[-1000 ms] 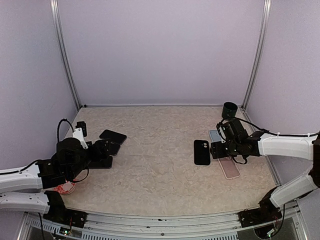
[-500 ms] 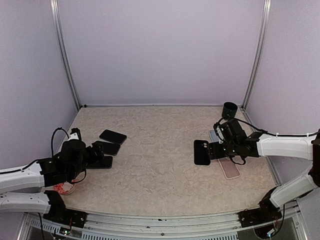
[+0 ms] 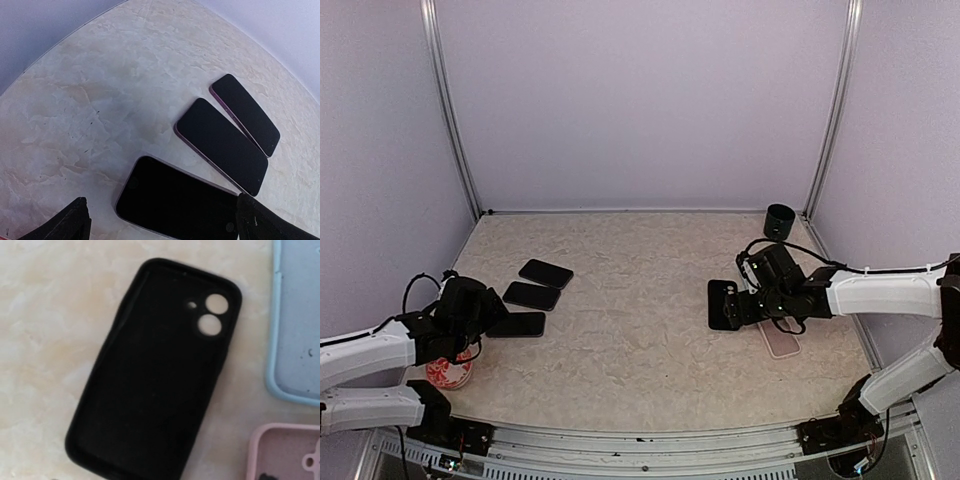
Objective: Put the phone into the phone case
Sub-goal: Move the phone to the center of the board.
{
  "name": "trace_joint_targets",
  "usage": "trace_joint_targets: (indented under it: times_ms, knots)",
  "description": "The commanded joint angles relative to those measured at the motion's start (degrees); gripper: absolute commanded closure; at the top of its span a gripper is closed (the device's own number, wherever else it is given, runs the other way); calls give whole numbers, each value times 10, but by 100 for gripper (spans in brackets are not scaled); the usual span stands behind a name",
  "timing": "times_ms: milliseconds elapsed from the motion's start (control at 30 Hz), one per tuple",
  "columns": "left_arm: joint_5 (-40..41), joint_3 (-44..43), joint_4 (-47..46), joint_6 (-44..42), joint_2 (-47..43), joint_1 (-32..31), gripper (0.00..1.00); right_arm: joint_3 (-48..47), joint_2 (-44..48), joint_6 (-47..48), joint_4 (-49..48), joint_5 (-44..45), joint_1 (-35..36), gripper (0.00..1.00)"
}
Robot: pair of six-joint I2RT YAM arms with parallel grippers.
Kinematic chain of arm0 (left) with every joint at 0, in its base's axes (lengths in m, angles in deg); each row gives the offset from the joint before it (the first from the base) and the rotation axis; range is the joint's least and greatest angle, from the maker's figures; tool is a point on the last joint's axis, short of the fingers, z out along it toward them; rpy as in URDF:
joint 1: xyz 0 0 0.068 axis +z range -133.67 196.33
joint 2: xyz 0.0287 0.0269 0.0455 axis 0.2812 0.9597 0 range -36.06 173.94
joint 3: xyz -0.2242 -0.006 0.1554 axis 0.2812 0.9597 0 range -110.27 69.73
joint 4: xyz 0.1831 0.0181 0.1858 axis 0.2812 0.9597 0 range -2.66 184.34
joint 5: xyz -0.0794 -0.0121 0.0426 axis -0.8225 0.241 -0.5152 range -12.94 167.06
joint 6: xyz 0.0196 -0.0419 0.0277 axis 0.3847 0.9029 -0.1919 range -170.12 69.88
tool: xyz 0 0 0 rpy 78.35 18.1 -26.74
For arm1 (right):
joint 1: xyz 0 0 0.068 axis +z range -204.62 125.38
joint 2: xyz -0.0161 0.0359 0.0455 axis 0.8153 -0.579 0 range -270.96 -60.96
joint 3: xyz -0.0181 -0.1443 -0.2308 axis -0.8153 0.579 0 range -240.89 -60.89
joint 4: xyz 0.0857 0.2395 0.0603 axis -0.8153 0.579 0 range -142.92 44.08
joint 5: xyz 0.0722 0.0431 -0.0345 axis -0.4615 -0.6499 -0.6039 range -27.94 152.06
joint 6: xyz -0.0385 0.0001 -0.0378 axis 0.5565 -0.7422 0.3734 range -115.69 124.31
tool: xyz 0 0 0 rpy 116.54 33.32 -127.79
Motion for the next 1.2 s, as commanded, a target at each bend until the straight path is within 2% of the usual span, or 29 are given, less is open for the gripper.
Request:
trace_joint_targets:
  times_ms: [0,500,1167]
  knots:
    - [-37,-4,-26,-11,29,36,1,-21,-2,-4,5,12,15,15]
    - [-81,-50,-70,-36,172,52,1,-49,1,-7,38,35,36,9]
    - [-171,-6,-145,-58,163,54,1,-42,45,-27,35,41,62,4]
